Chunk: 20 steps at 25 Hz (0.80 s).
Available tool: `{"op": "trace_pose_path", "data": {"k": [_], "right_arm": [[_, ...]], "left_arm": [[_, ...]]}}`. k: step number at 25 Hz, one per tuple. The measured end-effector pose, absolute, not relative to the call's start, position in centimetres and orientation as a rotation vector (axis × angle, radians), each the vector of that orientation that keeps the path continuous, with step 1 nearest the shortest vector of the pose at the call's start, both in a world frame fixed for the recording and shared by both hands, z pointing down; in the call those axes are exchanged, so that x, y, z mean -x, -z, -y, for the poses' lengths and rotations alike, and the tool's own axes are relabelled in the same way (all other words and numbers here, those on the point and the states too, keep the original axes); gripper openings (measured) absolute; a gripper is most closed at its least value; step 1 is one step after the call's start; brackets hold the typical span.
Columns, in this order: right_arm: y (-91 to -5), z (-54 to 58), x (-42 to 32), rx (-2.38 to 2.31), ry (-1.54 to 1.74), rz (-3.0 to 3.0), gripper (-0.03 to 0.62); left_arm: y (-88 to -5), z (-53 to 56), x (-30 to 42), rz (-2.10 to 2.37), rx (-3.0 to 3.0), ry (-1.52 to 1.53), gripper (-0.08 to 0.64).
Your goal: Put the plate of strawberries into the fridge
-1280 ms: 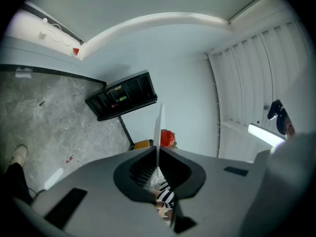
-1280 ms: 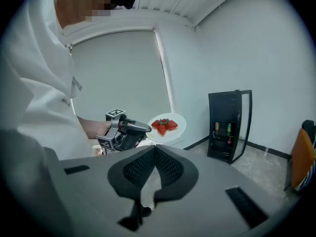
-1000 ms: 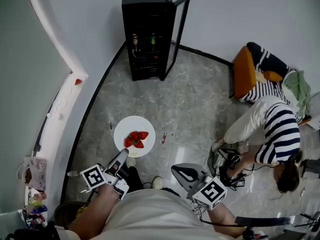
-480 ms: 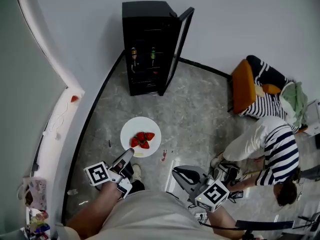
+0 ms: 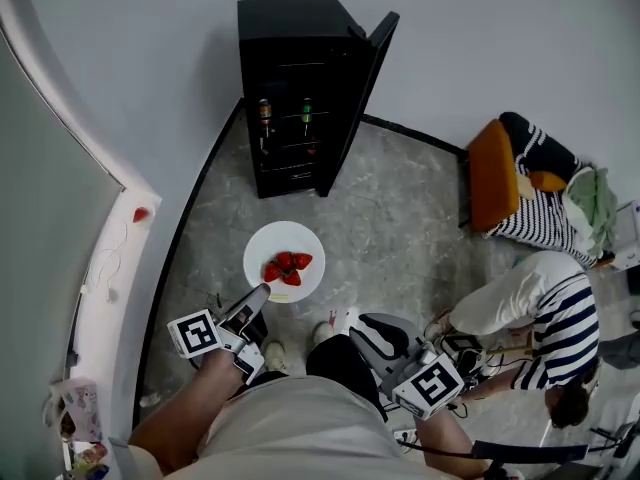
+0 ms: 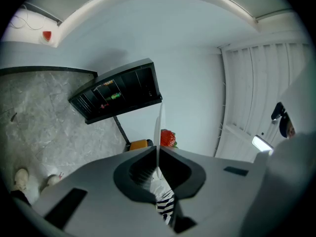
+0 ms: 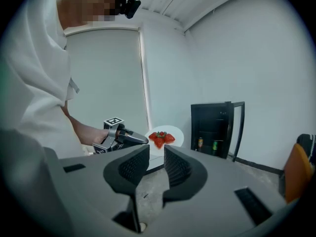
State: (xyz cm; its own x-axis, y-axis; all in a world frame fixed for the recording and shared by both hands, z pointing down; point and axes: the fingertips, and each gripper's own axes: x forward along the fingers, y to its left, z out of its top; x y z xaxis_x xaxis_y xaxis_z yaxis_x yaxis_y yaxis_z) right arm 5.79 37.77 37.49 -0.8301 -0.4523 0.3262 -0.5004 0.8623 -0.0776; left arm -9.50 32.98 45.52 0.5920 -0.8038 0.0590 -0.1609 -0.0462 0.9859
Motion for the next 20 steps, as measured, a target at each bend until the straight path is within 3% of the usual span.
{"op": "trace_pose_path", "data": {"k": [9,14,20], "right_arm": [[-37.8,-24.4,-8.9,-0.592,-0.231,2.755,0.086],[-38.0,-12.9,-10.1,-0.479,-0.234,2.755,0.086],[-38.2,-16.2,-11.8,-0.538,-0.209,2.787,0.086]], "left_arm": [[-45.8,-19.5,5.9,0.863,-1.516,0.657,0.025],[-46.9,-6.7,5.9,0.939,-1.453,0.706,0.025],[-47.1,-5.6,5.8,0.983,-1.494,0.765,0.025]]}}
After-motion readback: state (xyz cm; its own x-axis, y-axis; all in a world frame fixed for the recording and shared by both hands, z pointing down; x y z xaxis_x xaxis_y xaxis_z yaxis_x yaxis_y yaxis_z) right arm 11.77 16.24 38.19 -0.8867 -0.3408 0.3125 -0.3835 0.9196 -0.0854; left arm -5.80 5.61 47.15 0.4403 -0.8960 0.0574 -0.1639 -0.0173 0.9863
